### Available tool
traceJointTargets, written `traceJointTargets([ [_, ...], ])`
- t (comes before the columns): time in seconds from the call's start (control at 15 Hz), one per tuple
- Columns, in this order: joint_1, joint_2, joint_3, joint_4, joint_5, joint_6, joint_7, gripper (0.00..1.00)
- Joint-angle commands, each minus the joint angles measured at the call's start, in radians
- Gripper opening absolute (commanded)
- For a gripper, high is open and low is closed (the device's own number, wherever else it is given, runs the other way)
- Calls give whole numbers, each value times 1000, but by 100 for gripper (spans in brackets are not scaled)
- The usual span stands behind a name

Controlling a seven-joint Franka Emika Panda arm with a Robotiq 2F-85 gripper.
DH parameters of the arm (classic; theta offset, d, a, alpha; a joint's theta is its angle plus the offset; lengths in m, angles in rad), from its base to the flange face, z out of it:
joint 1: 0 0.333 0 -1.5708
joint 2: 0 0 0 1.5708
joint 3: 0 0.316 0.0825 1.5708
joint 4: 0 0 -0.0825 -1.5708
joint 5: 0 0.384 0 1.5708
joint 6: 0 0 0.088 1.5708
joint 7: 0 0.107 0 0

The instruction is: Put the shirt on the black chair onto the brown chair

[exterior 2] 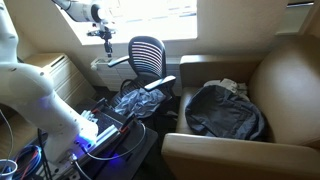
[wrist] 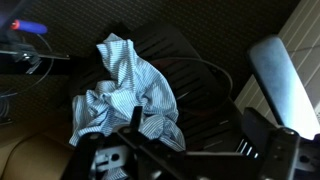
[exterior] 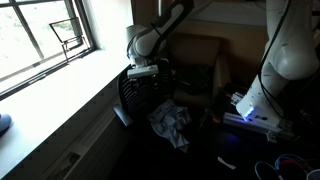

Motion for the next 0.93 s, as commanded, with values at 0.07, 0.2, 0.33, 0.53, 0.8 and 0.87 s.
traceJointTargets([
  [0.07, 128, 162, -90, 112, -62, 150, 302, 100],
  [0.2, 157, 170, -111, 189, -71, 19, 447, 100],
  [0.33, 134, 171, -82, 142, -73, 81, 405, 100],
  [0.53, 168, 193, -123, 168, -122, 56, 489, 100],
  [0.8, 164, 274, -195, 63, -207, 75, 649, 100],
  [0.87, 161, 304, -209, 40, -214, 79, 687, 100],
])
